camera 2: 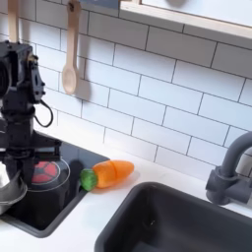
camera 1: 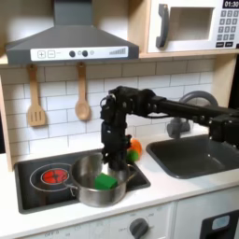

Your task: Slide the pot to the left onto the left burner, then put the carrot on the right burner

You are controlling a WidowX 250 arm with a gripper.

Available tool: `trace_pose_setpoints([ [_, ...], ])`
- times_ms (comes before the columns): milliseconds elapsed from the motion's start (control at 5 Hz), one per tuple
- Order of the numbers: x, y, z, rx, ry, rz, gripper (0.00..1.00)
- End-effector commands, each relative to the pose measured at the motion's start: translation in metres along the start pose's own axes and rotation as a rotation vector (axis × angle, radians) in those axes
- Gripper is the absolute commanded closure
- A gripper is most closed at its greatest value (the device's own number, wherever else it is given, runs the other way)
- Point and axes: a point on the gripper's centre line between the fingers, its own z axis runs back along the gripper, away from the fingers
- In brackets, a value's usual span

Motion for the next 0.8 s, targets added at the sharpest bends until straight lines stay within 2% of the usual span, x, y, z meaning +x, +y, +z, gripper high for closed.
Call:
trace_pose_setpoints([
  [0,0.021,-0.007,0.0,-0.01,0.01,0.007,1.0],
  [200,0.032,-0.006,0.0,0.005,0.01,0.008,1.0],
  [600,0.031,-0.002,-0.004,-0.003,0.018,0.026,1.0],
])
